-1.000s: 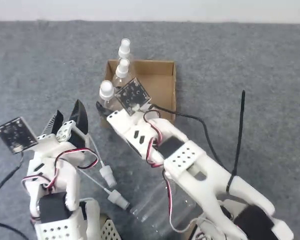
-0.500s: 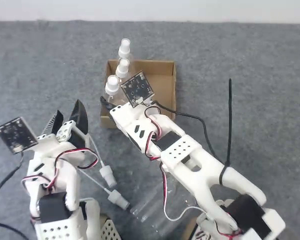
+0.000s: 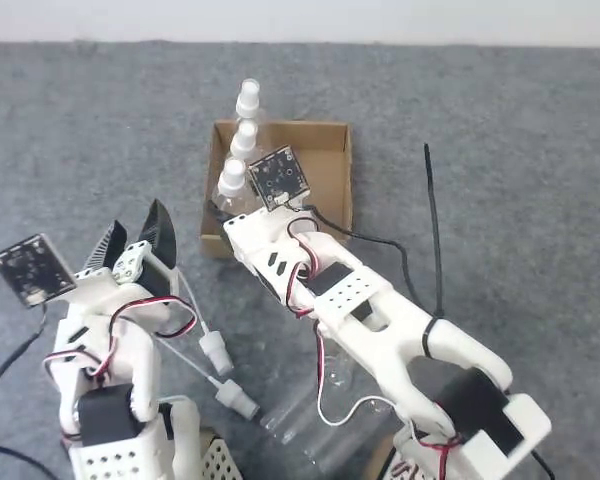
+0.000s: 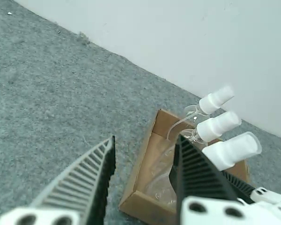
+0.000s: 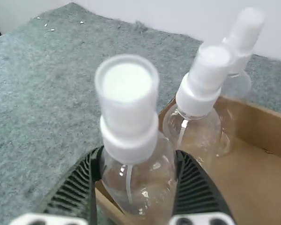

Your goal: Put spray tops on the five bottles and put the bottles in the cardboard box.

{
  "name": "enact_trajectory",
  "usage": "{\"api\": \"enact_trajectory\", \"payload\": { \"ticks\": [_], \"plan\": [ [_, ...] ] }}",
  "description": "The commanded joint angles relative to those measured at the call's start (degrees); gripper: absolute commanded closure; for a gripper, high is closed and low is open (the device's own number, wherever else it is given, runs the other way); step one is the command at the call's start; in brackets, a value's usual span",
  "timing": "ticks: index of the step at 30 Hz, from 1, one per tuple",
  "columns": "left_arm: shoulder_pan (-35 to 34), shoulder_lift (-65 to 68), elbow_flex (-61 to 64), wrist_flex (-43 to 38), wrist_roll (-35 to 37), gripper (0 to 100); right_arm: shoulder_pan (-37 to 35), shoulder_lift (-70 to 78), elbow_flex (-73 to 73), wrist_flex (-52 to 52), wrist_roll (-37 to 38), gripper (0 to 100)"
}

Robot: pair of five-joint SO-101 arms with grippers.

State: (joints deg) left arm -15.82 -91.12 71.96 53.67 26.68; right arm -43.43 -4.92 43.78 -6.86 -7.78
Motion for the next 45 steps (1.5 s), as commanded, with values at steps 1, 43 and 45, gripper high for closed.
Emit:
{"api": "enact_trajectory", "payload": {
  "ticks": [1,43,45],
  "plan": [
    [-0.18,-0.53,-2.77,-1.67,0.53,80,0.66,-0.13,-4.66,-1.27,-1.14,99.2],
    [-0.18,-0.53,-1.63,-3.87,0.44,80,1.27,4.79,-8.18,7.08,-1.14,75.1],
    [-0.18,-0.53,-0.75,-5.54,0.44,80,0.57,4.70,-8.26,8.04,-1.14,73.4]
  ]
}}
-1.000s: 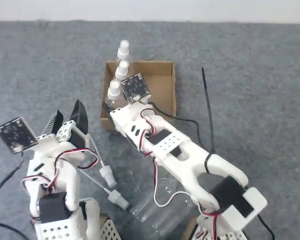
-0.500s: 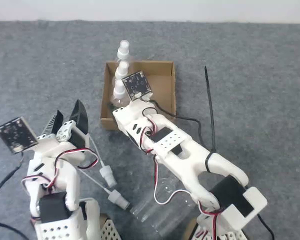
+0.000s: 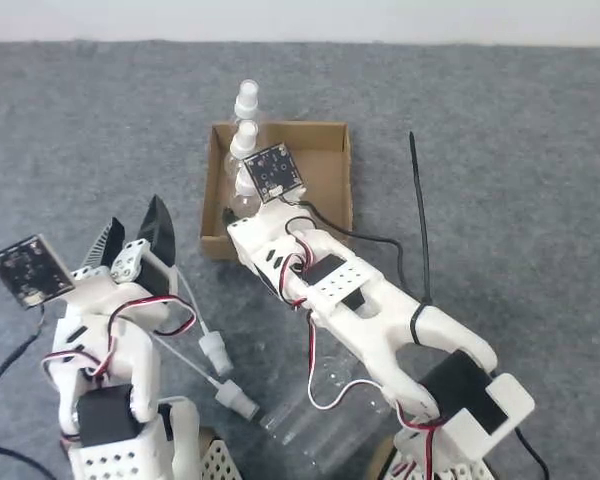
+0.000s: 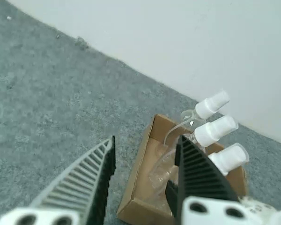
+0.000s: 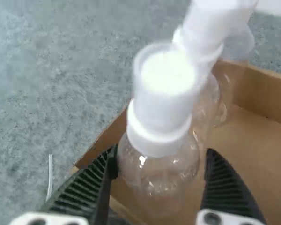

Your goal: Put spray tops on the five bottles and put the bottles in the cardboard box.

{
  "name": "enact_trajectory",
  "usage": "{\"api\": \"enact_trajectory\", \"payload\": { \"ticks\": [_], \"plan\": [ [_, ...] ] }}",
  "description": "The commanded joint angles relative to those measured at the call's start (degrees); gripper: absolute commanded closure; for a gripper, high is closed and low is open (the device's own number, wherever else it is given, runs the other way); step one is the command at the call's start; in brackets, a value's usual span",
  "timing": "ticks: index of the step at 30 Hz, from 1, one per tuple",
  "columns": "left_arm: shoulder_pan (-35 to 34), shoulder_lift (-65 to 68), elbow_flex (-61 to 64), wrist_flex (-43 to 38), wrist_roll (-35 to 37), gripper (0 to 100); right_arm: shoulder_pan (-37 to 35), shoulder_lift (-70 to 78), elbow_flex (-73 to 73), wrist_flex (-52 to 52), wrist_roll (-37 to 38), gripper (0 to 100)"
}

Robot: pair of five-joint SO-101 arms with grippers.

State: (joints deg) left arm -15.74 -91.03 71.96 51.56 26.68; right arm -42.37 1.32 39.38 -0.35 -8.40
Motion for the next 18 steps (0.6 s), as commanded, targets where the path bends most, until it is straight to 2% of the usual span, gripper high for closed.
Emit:
{"api": "enact_trajectory", "payload": {
  "ticks": [1,10,18],
  "plan": [
    [-0.26,-0.62,-0.31,-3.96,0.44,80,-0.92,-1.54,-3.87,1.63,-0.53,73.3],
    [-0.35,-0.62,-0.04,-4.31,0.44,80,-1.19,-2.95,-3.60,2.33,-0.18,73.1],
    [-0.35,-0.62,-0.04,-4.31,0.44,80,-1.10,-10.15,-3.52,10.95,-0.53,73.1]
  ]
}}
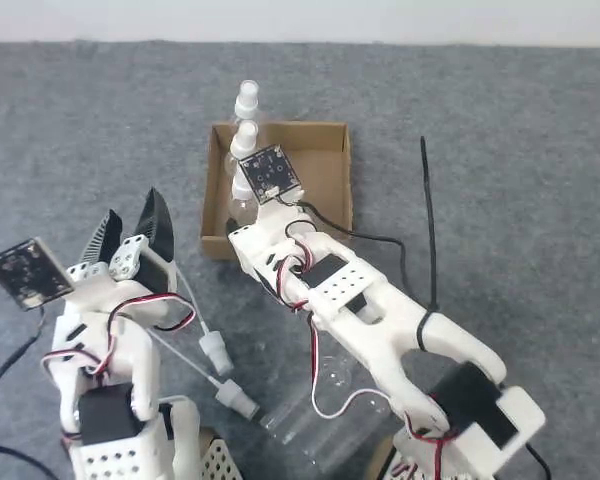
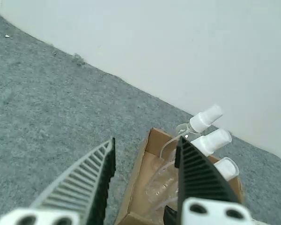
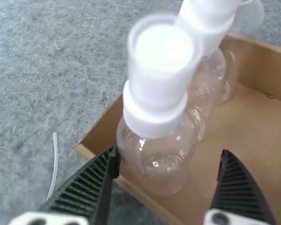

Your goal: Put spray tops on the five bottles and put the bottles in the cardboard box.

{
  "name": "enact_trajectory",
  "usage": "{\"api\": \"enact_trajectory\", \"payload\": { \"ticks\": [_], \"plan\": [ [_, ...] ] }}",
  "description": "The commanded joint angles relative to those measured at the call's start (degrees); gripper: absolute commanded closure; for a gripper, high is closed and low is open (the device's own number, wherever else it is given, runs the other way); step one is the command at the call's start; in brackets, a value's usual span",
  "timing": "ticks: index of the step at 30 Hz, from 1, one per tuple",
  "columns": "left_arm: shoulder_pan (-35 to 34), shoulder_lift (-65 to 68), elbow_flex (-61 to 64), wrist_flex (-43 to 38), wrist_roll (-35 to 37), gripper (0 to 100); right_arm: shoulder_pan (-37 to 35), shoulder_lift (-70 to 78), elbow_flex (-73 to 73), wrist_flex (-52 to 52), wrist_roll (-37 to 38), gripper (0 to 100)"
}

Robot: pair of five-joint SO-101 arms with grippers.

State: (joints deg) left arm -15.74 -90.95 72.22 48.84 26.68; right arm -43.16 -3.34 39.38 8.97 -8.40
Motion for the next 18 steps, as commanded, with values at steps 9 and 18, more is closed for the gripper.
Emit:
{"api": "enact_trajectory", "payload": {
  "ticks": [9,18],
  "plan": [
    [-0.35,-0.70,-0.40,-1.58,0.44,80,-0.22,-9.54,-3.69,7.78,-0.53,73.1],
    [-4.31,-0.70,-0.57,-4.57,0.53,80,-0.13,-21.49,-3.60,22.81,-0.26,73.3]
  ]
}}
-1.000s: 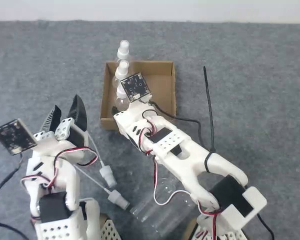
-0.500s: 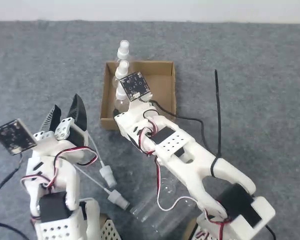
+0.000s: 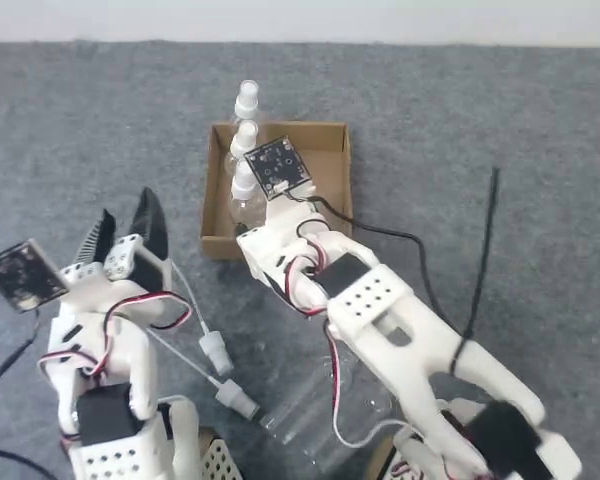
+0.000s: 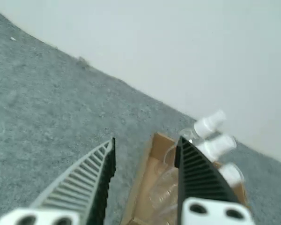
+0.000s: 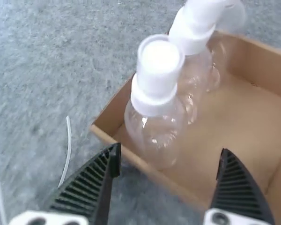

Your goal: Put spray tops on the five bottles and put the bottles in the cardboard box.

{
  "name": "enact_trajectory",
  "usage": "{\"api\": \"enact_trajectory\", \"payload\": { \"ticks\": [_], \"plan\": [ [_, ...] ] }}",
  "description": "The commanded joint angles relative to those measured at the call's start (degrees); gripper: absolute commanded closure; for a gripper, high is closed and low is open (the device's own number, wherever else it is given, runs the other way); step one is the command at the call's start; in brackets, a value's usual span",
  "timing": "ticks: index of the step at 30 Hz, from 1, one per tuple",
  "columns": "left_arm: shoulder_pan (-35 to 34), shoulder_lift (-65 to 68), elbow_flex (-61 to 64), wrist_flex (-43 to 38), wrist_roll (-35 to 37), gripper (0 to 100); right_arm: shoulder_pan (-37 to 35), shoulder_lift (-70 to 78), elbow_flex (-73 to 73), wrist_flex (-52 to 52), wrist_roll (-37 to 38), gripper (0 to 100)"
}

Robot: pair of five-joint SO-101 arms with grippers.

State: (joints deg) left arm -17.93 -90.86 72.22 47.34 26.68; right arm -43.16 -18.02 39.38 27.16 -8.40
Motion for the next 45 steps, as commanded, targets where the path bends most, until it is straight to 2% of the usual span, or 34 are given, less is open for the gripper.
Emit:
{"api": "enact_trajectory", "payload": {
  "ticks": [1,7,11,16,22,28,35,38,45],
  "plan": [
    [-2.99,-0.79,-0.57,-3.52,0.53,80,-0.13,-8.31,-3.52,6.11,-0.26,73.3],
    [-4.75,-0.79,-0.66,-6.24,-0.26,80,-0.22,-17.19,-3.52,13.58,-0.26,73.4],
    [-5.19,-0.79,-0.66,-5.80,-7.56,80,-0.22,-22.81,-3.43,19.82,-0.26,73.4],
    [-9.67,-0.79,-0.22,-2.73,-6.86,80,-0.40,-28.35,-3.43,27.38,-0.62,73.4],
    [-10.11,-0.70,2.68,-0.09,-6.86,80,-0.48,-31.60,-3.43,37.76,-1.05,73.4],
    [-10.20,-0.70,6.02,-0.09,-6.86,80,-0.57,-32.48,-3.43,46.64,-13.01,73.4],
    [-10.20,-0.70,6.99,0.09,-7.03,80,-0.57,-32.48,-3.34,51.12,-15.30,73.4],
    [-10.20,-0.70,7.08,0.09,-7.12,80,-0.75,-31.87,-3.16,52.18,-19.34,73.3],
    [-10.20,-0.70,7.52,-0.09,-7.12,80,-12.62,-28.44,3.43,51.82,-27.96,73.1]
  ]
}}
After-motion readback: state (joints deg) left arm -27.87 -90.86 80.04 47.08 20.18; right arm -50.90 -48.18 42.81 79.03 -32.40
